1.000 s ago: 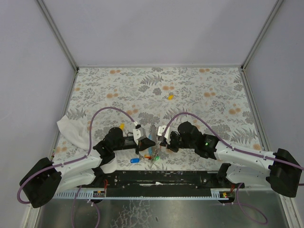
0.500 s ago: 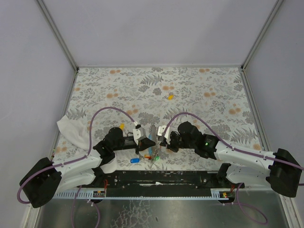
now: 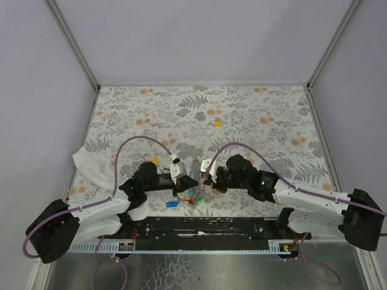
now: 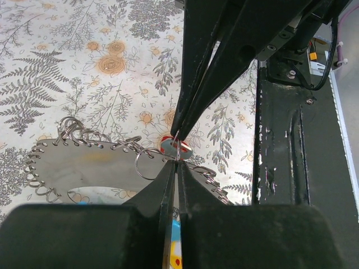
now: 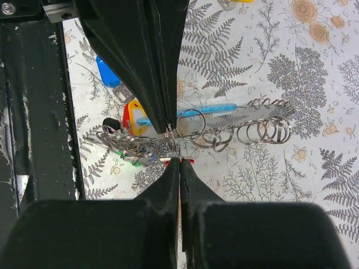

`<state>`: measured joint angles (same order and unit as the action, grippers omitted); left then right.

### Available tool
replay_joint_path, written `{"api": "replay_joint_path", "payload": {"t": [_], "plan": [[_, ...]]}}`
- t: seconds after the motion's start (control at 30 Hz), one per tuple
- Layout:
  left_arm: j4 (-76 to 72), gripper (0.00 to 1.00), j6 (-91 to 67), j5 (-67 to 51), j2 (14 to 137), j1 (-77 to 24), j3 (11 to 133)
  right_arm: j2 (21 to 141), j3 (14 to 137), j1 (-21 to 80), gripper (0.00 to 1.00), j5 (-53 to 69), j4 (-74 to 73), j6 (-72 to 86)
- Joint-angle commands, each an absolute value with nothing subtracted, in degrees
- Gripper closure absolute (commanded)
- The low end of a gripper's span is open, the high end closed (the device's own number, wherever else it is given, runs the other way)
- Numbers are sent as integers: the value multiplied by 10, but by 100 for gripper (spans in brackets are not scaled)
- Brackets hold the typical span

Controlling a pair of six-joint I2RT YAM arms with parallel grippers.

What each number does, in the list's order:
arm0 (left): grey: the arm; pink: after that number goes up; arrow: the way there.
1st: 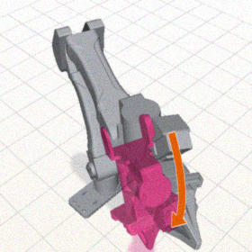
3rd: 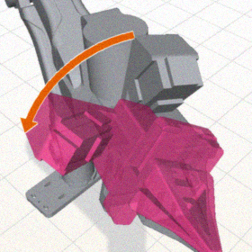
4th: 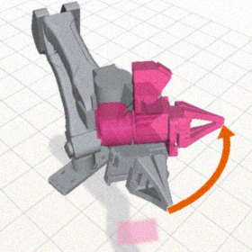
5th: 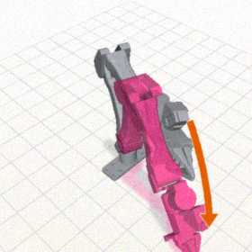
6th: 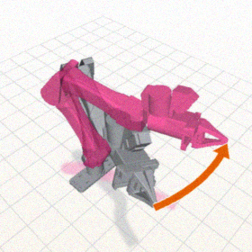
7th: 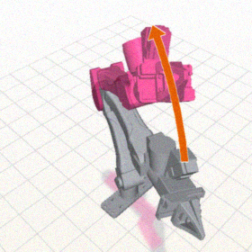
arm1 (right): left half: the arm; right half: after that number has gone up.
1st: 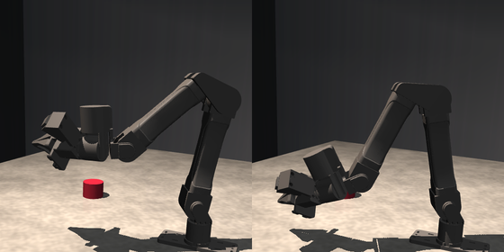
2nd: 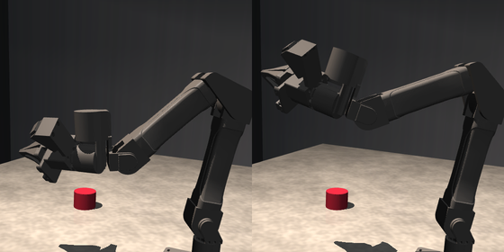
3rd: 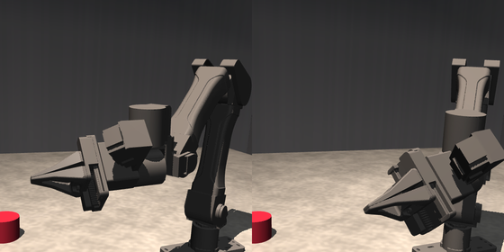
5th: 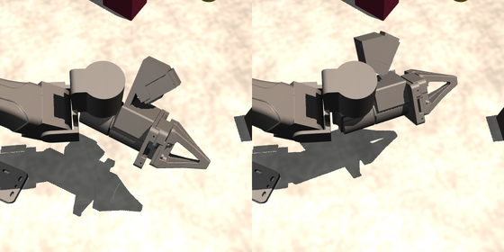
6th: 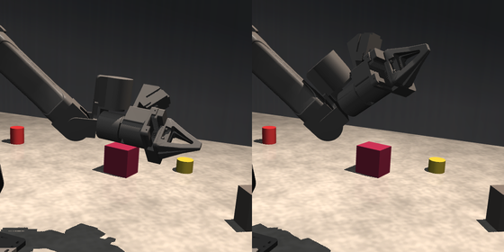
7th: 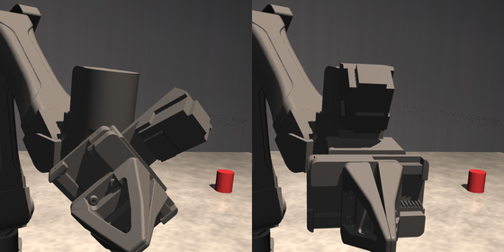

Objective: Put the keys on the keyring

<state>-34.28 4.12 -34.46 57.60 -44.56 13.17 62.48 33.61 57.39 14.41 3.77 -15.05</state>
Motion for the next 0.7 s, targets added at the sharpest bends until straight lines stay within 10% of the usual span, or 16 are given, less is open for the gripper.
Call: {"api": "replay_joint_path", "payload": {"t": [0.0, 0.67], "plan": [[-399, 100, 33, -355, 577, -442, 155, 623, 366, 574, 100, 150, 74, -144], [-393, 100, 37, -329, 566, -443, 150, 610, 371, 574, 100, 138, 25, -155]]}}
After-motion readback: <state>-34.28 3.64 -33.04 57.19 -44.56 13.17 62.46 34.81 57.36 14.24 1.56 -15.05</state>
